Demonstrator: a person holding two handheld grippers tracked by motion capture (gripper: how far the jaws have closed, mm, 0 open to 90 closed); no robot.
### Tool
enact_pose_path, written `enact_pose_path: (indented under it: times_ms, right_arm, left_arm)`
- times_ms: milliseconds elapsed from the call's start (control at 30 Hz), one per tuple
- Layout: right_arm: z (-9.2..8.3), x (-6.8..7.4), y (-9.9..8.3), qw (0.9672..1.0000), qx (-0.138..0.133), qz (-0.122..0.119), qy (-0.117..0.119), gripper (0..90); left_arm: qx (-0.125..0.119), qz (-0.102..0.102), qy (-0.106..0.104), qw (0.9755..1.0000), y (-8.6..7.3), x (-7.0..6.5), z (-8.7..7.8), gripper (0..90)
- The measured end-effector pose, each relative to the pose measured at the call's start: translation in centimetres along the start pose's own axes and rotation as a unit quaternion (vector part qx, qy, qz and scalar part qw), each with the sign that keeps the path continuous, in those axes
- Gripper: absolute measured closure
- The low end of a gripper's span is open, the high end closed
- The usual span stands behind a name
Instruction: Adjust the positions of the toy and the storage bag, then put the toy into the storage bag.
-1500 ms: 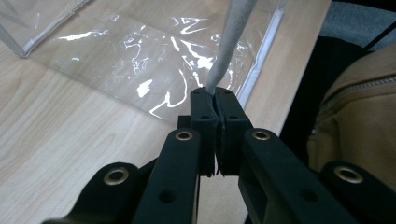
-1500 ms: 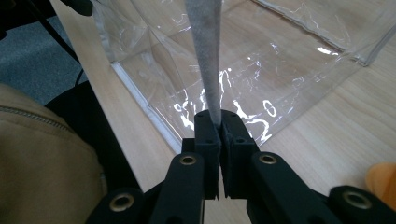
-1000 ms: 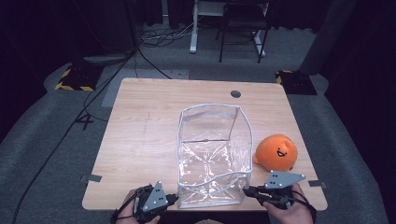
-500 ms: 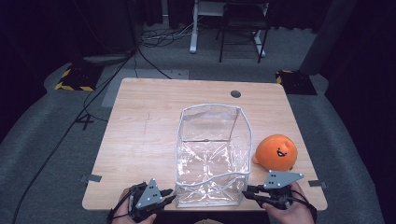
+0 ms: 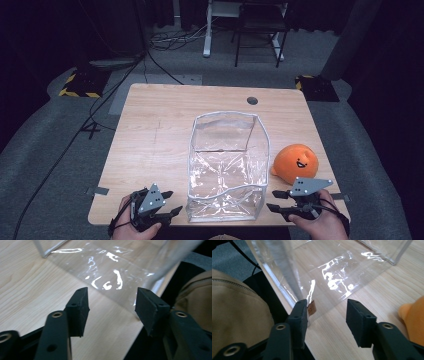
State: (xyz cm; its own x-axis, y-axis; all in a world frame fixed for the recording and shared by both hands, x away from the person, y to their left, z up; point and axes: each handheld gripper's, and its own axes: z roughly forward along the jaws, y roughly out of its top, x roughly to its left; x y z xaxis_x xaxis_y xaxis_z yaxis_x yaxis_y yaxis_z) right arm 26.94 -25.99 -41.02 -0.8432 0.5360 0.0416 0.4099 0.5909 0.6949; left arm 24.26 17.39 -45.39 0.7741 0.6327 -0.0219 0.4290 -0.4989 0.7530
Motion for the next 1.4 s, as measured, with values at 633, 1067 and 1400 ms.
enact_pose_path:
  times_ms: [633, 1067, 1400]
  right_arm:
    - [-2.9, -4.6, -0.2, 0.9978, 0.012, 0.04, -0.051, 37.2]
    - [-5.2, -6.6, -0.6, 0.9941, 0.001, 0.06, -0.09, 38.6]
    - [-6.6, -9.3, -0.4, 0.9905, 0.006, 0.076, -0.115, 40.3]
  left_arm:
    - [0.015, -0.02, 0.042, 0.9988, -1.4, 4.4, 1.8, 37.5]
    - [0.014, -0.04, 0.045, 0.9981, -2.6, 6.4, 2.7, 36.4]
    - [0.023, -0.053, 0.059, 0.9965, -3.8, 7.3, 2.7, 33.5]
